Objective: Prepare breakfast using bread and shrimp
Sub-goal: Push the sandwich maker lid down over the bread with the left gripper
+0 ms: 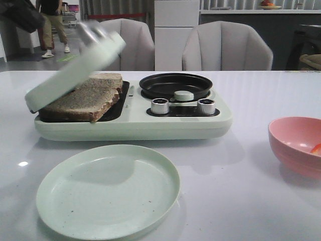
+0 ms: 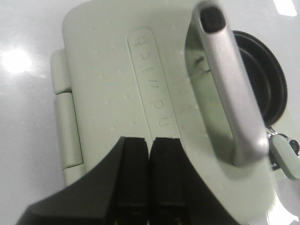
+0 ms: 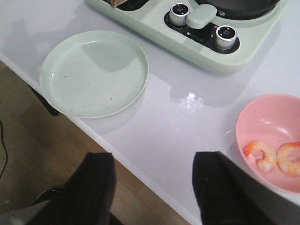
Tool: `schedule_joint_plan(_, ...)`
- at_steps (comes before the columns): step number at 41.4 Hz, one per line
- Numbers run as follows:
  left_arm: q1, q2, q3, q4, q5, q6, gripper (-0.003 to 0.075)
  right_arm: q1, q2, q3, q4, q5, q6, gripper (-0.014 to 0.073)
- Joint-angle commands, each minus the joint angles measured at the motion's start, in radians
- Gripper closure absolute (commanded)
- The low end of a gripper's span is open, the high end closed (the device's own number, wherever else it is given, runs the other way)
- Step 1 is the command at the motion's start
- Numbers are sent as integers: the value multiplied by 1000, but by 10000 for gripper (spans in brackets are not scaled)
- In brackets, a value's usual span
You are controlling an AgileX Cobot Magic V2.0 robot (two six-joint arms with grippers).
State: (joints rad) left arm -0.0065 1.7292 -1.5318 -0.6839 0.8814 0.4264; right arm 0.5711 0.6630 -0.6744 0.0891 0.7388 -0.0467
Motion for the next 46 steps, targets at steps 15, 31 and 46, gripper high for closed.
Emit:
schedule_joint_plan(15,-239,-308,165,-4,-91,115,622,-1,-4,-28,-5,-71,-5,121)
schedule_joint_plan(31,-536,-643,527,145,-225,115,622,-1,-4,-28,1,-72,-5,121)
schedule_joint_plan(46,-584,-978,812,103,-310,115,622,-1,13,-26,3,-95,-5,121)
